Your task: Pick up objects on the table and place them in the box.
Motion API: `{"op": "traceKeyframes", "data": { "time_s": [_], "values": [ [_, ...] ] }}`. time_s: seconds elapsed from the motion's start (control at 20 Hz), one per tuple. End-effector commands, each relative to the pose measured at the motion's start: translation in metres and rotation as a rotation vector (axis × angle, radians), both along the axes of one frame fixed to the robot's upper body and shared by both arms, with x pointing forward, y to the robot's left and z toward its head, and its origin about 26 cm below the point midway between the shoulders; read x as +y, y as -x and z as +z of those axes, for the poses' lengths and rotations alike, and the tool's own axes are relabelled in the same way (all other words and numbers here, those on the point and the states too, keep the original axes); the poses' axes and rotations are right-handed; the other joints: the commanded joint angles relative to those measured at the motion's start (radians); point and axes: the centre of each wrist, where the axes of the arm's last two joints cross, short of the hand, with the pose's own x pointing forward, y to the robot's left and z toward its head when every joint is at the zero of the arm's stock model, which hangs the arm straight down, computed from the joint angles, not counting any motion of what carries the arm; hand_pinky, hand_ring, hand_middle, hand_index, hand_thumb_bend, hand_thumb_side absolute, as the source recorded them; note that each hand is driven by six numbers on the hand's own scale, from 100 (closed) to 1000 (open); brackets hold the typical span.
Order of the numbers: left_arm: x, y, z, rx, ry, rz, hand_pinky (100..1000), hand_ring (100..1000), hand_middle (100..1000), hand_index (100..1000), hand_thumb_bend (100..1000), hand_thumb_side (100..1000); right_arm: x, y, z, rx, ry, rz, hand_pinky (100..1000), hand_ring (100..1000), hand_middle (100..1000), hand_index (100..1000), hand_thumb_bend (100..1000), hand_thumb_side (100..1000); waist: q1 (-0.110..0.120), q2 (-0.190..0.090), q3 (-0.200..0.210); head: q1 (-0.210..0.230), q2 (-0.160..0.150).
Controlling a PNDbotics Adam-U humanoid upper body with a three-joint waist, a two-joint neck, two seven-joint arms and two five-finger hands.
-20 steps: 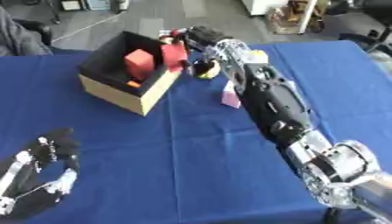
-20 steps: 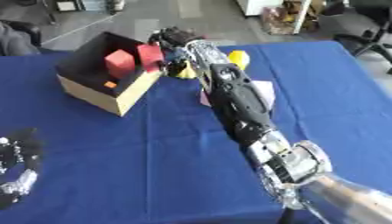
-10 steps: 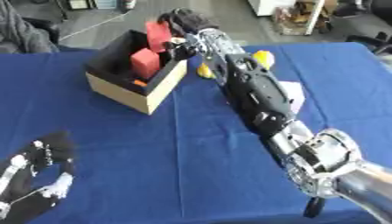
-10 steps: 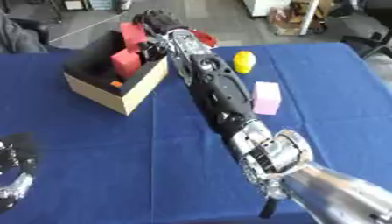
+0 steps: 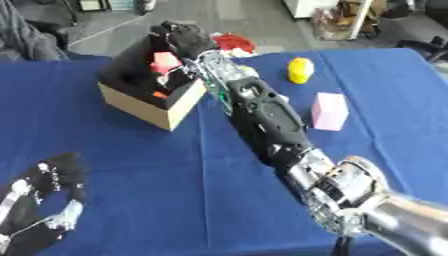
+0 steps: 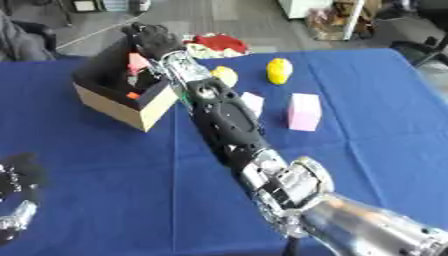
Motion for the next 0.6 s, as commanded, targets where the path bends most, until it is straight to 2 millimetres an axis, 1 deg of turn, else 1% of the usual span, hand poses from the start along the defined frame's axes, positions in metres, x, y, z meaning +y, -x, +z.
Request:
{"op": "traceKeyframes", "data": {
  "time_s": [0.05, 0.1, 0.2, 0.35, 0.5, 0.6],
  "values": [
    [0.000, -0.001, 0.007, -0.026, 0.005, -0.007, 733, 654, 659, 868, 100, 157, -0.006, -0.001, 0.029, -0.093, -0.045, -0.004, 863, 806, 894, 989, 372, 340, 0.017, -0.005, -0.007, 0.001, 0.004],
    [0.000, -0.001, 0.007, -0.026, 0.003, -0.004, 733, 654, 659, 868, 100, 157, -0.013, -0.002, 0.034, -0.102, -0.076, -0.020, 863, 801, 886, 988, 342, 311, 0.015, -0.006, -0.010, 0.003, 0.004],
    [0.002, -0.001, 0.007, -0.024, 0.000, 0.003, 733, 653, 659, 868, 100, 158, -0.030, -0.005, 0.041, -0.099, -0.153, -0.068, 864, 789, 873, 984, 260, 292, 0.011, -0.008, -0.016, 0.006, 0.004],
    [0.004, 0.000, 0.006, -0.023, -0.005, 0.009, 733, 653, 659, 868, 100, 158, -0.062, -0.010, 0.045, -0.078, -0.285, -0.180, 861, 775, 857, 971, 190, 263, 0.006, -0.009, -0.027, 0.011, 0.004],
    [0.005, 0.000, 0.006, -0.024, -0.009, 0.014, 734, 653, 659, 868, 100, 157, -0.091, -0.013, 0.039, -0.072, -0.389, -0.314, 860, 769, 846, 967, 139, 238, 0.006, -0.010, -0.033, 0.018, 0.004],
    [0.006, 0.000, 0.006, -0.025, -0.010, 0.017, 734, 653, 659, 867, 100, 156, -0.105, -0.015, 0.027, -0.032, -0.405, -0.382, 870, 782, 865, 975, 125, 273, 0.006, -0.010, -0.035, 0.019, 0.004]
  ]
}}
